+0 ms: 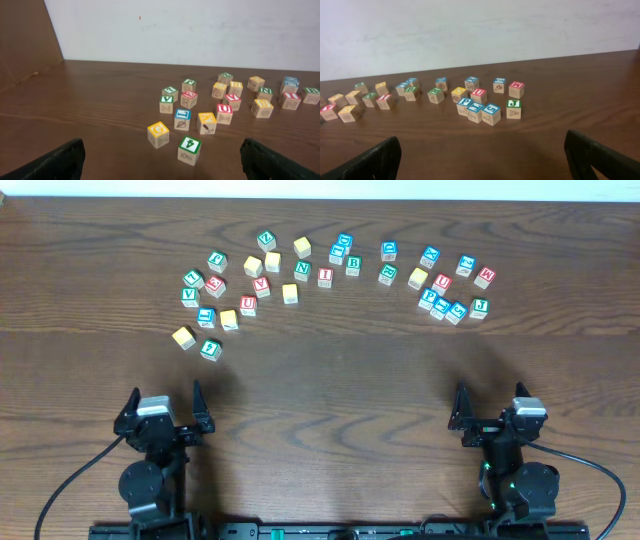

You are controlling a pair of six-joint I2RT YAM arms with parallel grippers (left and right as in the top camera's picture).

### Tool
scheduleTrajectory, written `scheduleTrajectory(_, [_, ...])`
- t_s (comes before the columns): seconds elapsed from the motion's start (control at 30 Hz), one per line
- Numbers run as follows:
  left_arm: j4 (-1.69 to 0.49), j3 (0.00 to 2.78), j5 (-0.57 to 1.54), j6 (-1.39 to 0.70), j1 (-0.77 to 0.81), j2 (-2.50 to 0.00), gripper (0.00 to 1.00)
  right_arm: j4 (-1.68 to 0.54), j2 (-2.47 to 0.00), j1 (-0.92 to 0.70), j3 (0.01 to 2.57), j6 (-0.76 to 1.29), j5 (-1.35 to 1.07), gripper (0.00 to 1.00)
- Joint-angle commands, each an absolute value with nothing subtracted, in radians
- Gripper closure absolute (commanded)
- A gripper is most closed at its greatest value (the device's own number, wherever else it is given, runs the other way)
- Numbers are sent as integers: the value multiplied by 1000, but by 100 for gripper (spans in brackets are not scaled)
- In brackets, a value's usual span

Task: Spell out NEURIPS
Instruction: 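Move the left gripper forward over the blocks toward the green N block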

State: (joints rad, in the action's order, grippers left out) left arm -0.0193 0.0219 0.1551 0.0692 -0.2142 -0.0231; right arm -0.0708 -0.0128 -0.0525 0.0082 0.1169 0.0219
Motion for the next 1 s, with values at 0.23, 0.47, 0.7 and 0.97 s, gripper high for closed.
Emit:
scheduleTrajectory(0.23, [-44,199,179,47,-213,-283,3,-74,-9,-46,6,111,20,1])
scheduleTrajectory(0.47, [-49,425,207,46,-213,-530,2,-74,-9,-46,6,111,20,1])
scheduleTrajectory(0.7, [-159,707,302,-6,-213,-772,2,-74,-9,-46,6,111,20,1])
scheduleTrajectory(0.97, [-503,1090,393,-21,-213,-1000,2,-74,-9,-46,6,111,20,1])
